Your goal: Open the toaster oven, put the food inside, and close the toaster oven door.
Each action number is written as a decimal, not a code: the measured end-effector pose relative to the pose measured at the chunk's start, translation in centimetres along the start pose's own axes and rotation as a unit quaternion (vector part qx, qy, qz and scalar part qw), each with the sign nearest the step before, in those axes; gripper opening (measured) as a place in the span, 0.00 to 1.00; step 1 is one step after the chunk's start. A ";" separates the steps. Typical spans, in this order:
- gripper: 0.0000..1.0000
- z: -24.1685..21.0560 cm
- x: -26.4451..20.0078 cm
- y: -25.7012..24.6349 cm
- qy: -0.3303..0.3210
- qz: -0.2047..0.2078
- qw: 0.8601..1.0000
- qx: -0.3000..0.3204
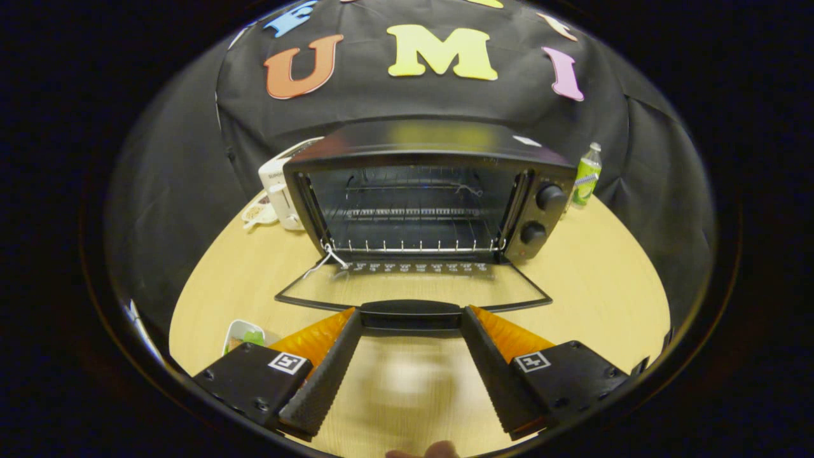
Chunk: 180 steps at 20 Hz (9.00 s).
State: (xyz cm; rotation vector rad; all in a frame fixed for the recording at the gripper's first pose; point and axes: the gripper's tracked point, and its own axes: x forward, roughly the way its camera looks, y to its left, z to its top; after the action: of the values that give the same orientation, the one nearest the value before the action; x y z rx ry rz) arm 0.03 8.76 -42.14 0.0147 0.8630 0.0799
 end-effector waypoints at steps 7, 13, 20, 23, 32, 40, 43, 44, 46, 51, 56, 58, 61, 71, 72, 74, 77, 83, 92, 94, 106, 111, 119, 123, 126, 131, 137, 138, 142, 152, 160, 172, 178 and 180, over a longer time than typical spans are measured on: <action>1.00 -0.2 -4.2 0.0 0.028 0.064 0.997 0.020; 1.00 -0.4 -9.6 5.5 0.158 0.267 0.948 0.075; 1.00 -3.4 -8.6 10.1 0.273 0.310 0.900 0.142; 0.99 -5.5 -7.2 11.8 0.309 0.313 0.888 0.137; 0.51 -7.6 -5.9 15.4 0.349 0.324 0.871 0.124; 0.35 -3.0 -9.9 14.8 0.310 0.368 0.864 0.147; 0.35 1.3 -10.7 12.1 0.263 0.367 0.869 0.203; 0.35 2.9 -10.7 10.8 0.244 0.364 0.869 0.228; 0.35 5.5 -9.8 7.9 0.196 0.351 0.875 0.271; 0.34 9.1 -4.8 2.0 0.101 0.302 0.874 0.368; 0.34 11.7 1.6 0.2 0.037 0.295 0.827 0.477; 0.34 13.1 4.1 0.2 0.005 0.296 0.816 0.497; 0.34 14.5 7.1 -0.6 -0.032 0.288 0.800 0.525; 0.35 15.7 11.9 -0.5 -0.091 0.267 0.776 0.564; 0.39 15.4 11.6 -0.6 -0.087 0.264 0.776 0.566; 0.50 14.8 12.0 0.1 -0.081 0.258 0.778 0.567; 0.63 14.0 11.6 0.9 -0.060 0.244 0.802 0.542; 0.79 11.8 11.0 3.9 0.005 0.195 0.894 0.403; 0.91 8.2 8.2 4.8 0.093 0.118 0.962 0.227; 0.91 7.9 7.3 4.6 0.086 0.106 0.969 0.203; 0.92 4.0 -3.7 1.3 -0.013 0.035 0.999 0.007; 0.92 -0.6 -3.6 0.5 -0.011 0.030 0.999 -0.003; 0.92 -6.3 1.3 -0.7 0.034 0.010 0.999 0.001; 0.92 -6.9 3.5 -0.7 0.037 -0.004 0.999 0.000; 0.92 -7.3 5.0 -1.0 0.044 -0.016 0.999 -0.001; 0.92 -6.6 5.5 -1.0 0.033 -0.029 0.999 0.001; 0.92 -5.4 3.8 -0.8 0.052 -0.040 0.998 0.017; 0.92 -5.0 3.3 -0.7 0.049 -0.039 0.998 0.017; 0.92 -3.2 1.1 -0.7 0.033 -0.038 0.999 0.015; 0.93 4.9 -2.7 -0.6 -0.069 -0.035 0.997 0.001; 0.92 15.7 -11.0 0.0 -0.192 0.002 0.981 0.002; 0.94 20.3 -28.2 -0.3 -0.341 0.012 0.940 0.016; 0.96 16.8 -30.0 -1.5 -0.332 0.023 0.941 0.052; 0.97 16.2 -29.7 -2.4 -0.328 0.016 0.943 0.048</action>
State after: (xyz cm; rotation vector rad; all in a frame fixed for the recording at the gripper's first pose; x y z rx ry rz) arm -6.72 4.41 -9.16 0.1398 0.1967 0.0566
